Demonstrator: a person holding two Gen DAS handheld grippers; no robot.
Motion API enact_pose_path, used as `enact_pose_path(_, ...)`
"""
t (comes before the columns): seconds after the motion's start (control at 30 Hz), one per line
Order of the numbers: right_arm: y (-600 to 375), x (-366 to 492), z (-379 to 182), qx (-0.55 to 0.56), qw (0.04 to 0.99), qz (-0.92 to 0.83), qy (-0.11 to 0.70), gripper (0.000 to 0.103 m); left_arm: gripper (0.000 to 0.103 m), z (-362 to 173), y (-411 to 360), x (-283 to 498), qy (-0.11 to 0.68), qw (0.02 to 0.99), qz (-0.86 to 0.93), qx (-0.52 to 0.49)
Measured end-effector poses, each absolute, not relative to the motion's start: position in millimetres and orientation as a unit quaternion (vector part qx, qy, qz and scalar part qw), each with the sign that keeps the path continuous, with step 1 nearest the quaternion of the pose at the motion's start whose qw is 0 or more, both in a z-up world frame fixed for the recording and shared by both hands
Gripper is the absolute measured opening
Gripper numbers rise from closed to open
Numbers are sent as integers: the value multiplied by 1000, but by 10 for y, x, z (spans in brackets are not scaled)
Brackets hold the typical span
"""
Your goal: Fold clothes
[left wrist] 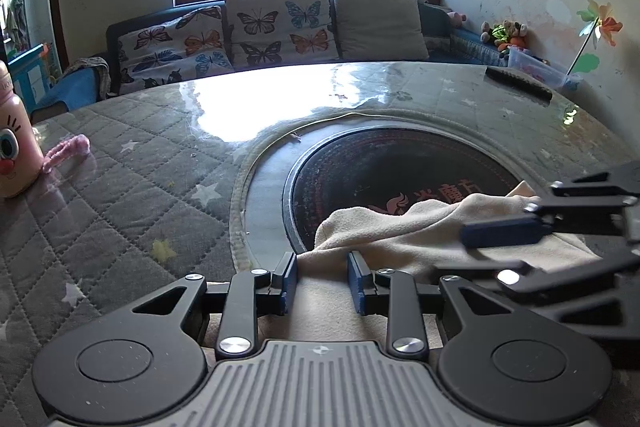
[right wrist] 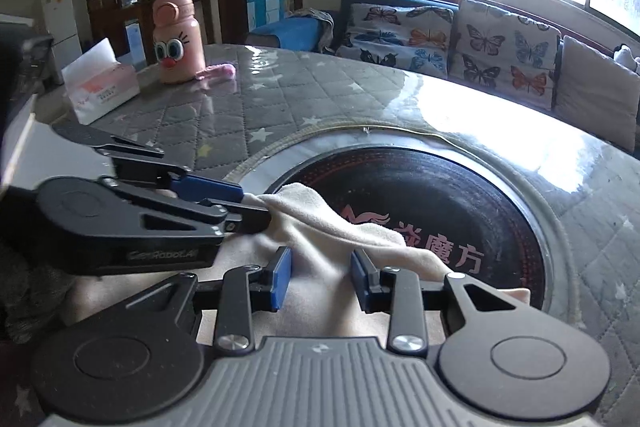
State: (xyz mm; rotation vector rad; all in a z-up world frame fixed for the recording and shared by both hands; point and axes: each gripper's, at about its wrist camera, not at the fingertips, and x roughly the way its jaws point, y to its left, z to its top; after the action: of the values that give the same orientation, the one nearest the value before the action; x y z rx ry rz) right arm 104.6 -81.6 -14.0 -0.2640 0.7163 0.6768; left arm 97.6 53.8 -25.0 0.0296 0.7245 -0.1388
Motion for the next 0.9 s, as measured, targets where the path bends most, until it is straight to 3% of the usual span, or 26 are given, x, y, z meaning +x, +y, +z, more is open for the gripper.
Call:
enact_pose_path(0.43, -1219, 449, -96, -152, 864, 352, 327, 32, 38, -241, 339, 923, 345, 937, -17, 55)
enact_pose_path(0.9, -1665, 376, -83, -104, 872, 342, 334, 33, 31, -152, 251, 112, 327, 944, -12, 31)
